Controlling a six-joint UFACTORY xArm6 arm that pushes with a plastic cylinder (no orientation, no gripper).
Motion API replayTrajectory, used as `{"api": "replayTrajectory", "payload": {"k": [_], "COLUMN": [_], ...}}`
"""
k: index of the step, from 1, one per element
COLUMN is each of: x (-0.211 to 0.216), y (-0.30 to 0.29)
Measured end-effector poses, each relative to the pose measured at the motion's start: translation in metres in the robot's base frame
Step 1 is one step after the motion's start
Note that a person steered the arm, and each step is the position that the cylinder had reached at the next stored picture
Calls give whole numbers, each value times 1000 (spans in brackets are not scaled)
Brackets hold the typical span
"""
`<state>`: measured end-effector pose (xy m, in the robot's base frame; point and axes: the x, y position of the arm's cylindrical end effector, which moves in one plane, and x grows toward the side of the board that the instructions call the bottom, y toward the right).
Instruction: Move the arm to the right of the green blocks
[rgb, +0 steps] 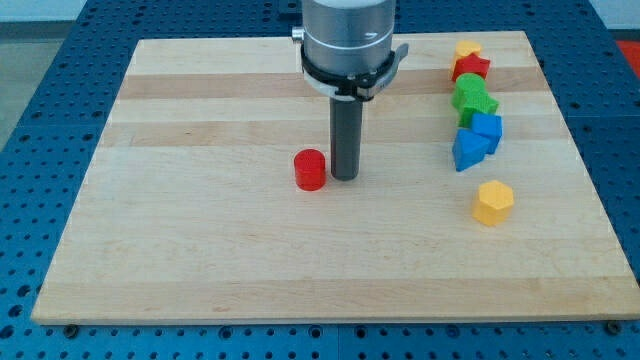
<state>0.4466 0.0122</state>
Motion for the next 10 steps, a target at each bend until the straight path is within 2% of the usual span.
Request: {"api": "replayTrajectory", "payload": {"k": [1,2,3,4,5,6,8,9,10], "x": [-13,30,102,135,119,63,-85,-108,-108], "y": [0,6,16,74,187,265,288,270,224]}}
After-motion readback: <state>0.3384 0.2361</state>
